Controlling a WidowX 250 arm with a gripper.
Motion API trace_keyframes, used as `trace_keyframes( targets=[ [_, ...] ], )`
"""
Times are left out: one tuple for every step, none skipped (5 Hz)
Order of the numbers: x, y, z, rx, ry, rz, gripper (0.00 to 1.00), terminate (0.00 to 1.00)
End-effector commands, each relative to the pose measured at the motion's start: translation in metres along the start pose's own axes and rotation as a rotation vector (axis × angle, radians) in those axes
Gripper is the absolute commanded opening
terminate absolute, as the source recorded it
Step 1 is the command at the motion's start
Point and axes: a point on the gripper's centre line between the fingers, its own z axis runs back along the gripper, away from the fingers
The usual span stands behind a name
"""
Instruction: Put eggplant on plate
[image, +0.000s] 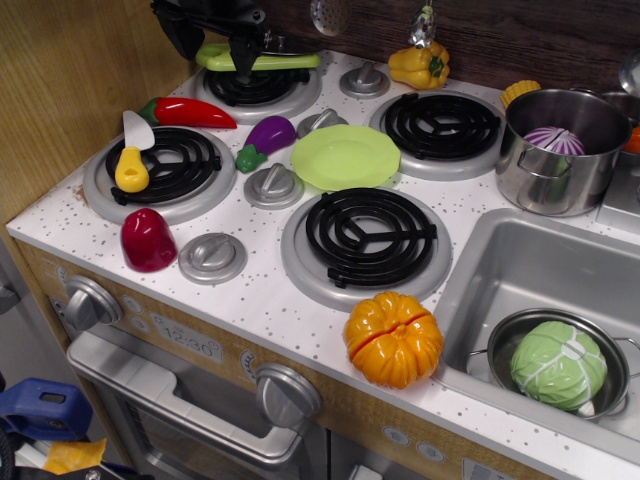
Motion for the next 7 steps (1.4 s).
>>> trace_keyframes(
  targets=[
    [0.0, 0.0, 0.0, 0.0, 0.0, 0.0, 1.0, 0.0],
    [0.005, -0.008, -0.009, -0.024, 0.013, -0.042, 1.0, 0.0],
    [0.011, -0.015, -0.024, -0.057, 0.007, -0.073, 1.0, 0.0],
    [0.012, -0.022, -0.034, -0.096, 0.008, -0.082, 1.0, 0.0],
    [0.011, -0.028, -0.046, -0.122, 0.0, -0.104, 1.0, 0.0],
    [0.011, -0.034, -0.055, -0.13, -0.013, -0.115, 1.0, 0.0],
    [0.011, -0.034, -0.064, -0.136, -0.017, -0.127, 1.0, 0.0]
  ],
)
